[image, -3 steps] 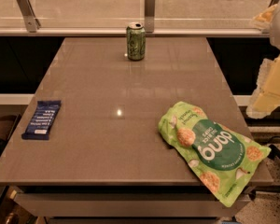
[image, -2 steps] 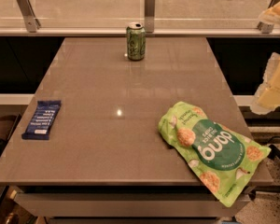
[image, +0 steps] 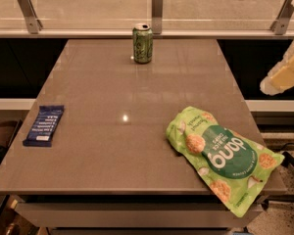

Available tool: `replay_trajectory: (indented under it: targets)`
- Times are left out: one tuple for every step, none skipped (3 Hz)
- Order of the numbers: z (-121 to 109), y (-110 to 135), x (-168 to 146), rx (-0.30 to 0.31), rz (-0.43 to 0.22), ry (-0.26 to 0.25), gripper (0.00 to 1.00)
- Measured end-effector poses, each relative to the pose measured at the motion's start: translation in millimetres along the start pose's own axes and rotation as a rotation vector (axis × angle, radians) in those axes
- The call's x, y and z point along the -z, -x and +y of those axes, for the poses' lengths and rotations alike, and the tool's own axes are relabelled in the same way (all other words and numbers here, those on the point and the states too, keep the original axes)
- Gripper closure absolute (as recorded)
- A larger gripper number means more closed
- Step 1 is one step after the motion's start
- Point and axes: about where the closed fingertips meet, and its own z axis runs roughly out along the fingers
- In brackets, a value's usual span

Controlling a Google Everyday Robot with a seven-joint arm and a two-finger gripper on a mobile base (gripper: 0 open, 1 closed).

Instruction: Move green can near rxbar blueberry

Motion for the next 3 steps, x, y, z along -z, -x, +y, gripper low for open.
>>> replay_trajectory:
  targets:
    - [-16, 12, -10, -0.077, -0.101, -0.04, 0.0]
    - [-32, 25, -28, -0.128, -0.188, -0.068, 0.0]
    - [-47, 37, -52, -0.164, -0.263, -0.069, 0.0]
